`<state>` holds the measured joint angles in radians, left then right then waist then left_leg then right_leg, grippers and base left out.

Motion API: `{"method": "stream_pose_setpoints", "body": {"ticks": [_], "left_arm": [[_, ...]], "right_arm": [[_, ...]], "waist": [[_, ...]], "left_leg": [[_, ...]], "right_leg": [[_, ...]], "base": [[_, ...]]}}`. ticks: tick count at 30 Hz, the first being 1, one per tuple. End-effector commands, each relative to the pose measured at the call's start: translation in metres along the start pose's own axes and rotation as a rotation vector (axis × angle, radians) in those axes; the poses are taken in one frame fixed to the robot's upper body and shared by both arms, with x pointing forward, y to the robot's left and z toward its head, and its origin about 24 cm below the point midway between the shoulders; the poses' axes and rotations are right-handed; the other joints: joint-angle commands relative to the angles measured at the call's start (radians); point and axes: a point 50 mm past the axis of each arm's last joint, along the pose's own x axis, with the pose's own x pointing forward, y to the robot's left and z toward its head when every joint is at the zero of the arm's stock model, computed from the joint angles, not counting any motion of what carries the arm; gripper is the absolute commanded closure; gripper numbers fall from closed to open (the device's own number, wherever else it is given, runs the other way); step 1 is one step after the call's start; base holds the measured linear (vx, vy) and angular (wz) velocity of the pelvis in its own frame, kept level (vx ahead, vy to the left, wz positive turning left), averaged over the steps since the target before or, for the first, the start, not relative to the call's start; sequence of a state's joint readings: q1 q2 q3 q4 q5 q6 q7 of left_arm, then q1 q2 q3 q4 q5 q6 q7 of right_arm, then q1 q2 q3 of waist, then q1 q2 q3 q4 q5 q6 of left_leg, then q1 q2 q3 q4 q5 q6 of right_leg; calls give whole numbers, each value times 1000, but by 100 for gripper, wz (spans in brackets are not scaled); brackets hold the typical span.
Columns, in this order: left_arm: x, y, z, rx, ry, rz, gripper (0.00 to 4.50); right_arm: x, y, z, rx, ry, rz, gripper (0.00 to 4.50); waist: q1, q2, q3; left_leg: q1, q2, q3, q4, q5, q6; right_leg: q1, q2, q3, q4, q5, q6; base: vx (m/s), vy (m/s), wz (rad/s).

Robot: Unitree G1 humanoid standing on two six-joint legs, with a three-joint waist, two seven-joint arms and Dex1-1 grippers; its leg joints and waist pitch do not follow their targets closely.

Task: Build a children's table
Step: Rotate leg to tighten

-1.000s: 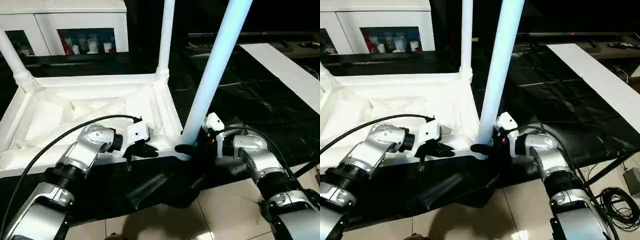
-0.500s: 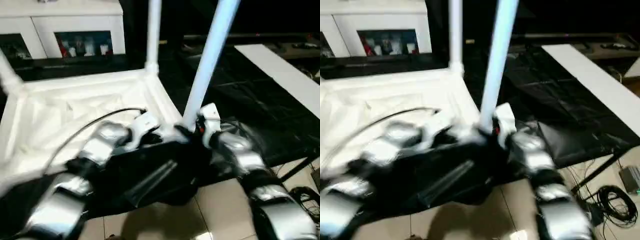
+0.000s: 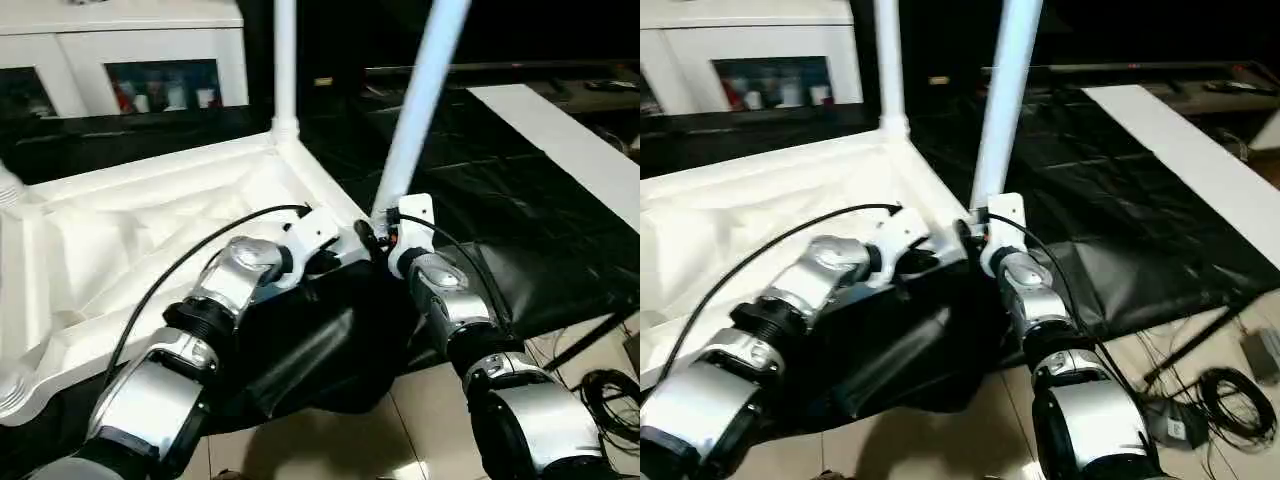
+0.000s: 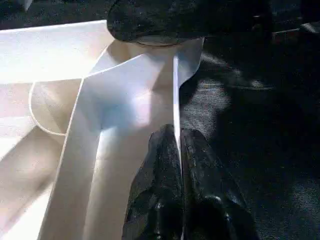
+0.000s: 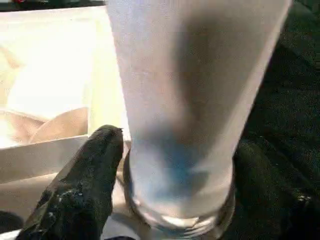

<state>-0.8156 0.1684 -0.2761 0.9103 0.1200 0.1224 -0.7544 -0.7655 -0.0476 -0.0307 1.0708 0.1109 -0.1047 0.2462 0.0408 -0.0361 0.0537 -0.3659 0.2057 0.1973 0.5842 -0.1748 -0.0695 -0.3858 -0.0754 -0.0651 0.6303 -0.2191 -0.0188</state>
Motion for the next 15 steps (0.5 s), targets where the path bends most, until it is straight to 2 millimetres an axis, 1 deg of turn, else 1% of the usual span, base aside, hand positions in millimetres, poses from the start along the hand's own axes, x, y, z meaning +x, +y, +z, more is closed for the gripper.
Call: {"method": "stream_pose_setpoints", "body": {"ticks": [1,2,3,4,5,6,7,8,9,10,11,12,13,14,15], "left_arm": [[-2,-4,-13,-18,-2,-47,450],[-4,-5,-13,-20,-14,-66,450],[-7,-6,-16,-9,-18,-93,450],[-10,-7,-18,16,-26,-129,450],[-13,-8,-20,24,-28,-159,450],[-13,-8,-20,24,-28,-159,450],[-19,-12,-23,60,-52,-244,450],[-23,-15,-25,74,-60,-300,450],[-26,-17,-26,83,-65,-337,450],[-30,-19,-27,101,-64,-383,450],[-30,-19,-27,101,-64,-383,450],[-37,-23,-29,112,-66,-456,450],[-39,-24,-29,113,-70,-478,450],[-40,-24,-29,113,-72,-489,450],[-43,-25,-28,118,-74,-513,450]], "right_arm": [[-2,-1,7,-31,-35,63,61],[-3,-3,7,-28,-36,85,61],[-7,-9,6,-64,-21,131,49],[-11,-14,4,-110,-3,184,49],[-14,-17,3,-148,9,229,49],[-14,-17,3,-148,9,229,49],[-22,-22,2,-208,22,324,49],[-28,-24,2,-225,24,383,49],[-31,-26,3,-233,25,422,49],[-37,-27,2,-246,36,483,49],[-37,-27,2,-246,36,483,49],[-49,-27,0,-267,76,623,49],[-53,-27,-1,-274,91,664,49],[-55,-27,-2,-275,101,686,49],[-61,-27,-5,-279,137,754,49]], "waist": [[4,-1,-61],[4,-2,-61],[4,-2,-61],[5,-2,-63],[6,-3,-63],[7,-3,-63],[9,2,-63],[13,0,-63],[13,-2,-64],[13,4,-64],[16,3,-65],[17,6,-63],[24,5,-63],[25,6,-61],[24,7,-61]], "left_leg": [[8,31,-15,-63,-187,42],[8,30,-14,-63,-183,47],[7,31,-15,-63,-178,50],[6,31,-15,-61,-166,62],[6,31,-14,-59,-155,72],[5,31,-14,-59,-149,76],[9,32,-12,-59,-146,77],[4,33,-14,-58,-139,90],[4,32,-13,-57,-138,96],[7,35,-13,-58,-140,100],[10,38,-12,-58,-143,97],[9,38,-12,-60,-146,92],[12,42,-12,-61,-153,92],[9,41,-11,-61,-159,89],[10,42,-11,-62,-165,85]], "right_leg": [[42,-72,52,-85,-126,-218],[42,-71,52,-84,-116,-221],[42,-71,52,-83,-109,-223],[45,-72,51,-81,-86,-229],[44,-71,52,-80,-66,-235],[46,-71,51,-79,-58,-237],[42,-71,52,-78,-51,-241],[49,-72,52,-75,-31,-238],[48,-71,52,-76,-21,-240],[45,-71,53,-72,-6,-250],[44,-69,52,-72,-2,-255],[42,-67,51,-71,-6,-257],[46,-66,50,-72,-7,-254],[45,-65,49,-71,-13,-257],[44,-64,49,-71,-20,-258]], "base": [[0,0,0],[0,0,0],[0,0,0],[0,0,0],[0,0,0],[0,0,0],[0,0,0],[0,0,0],[0,0,0],[0,0,0],[0,0,0],[0,0,0],[0,0,0],[0,0,0],[0,0,0]]}}
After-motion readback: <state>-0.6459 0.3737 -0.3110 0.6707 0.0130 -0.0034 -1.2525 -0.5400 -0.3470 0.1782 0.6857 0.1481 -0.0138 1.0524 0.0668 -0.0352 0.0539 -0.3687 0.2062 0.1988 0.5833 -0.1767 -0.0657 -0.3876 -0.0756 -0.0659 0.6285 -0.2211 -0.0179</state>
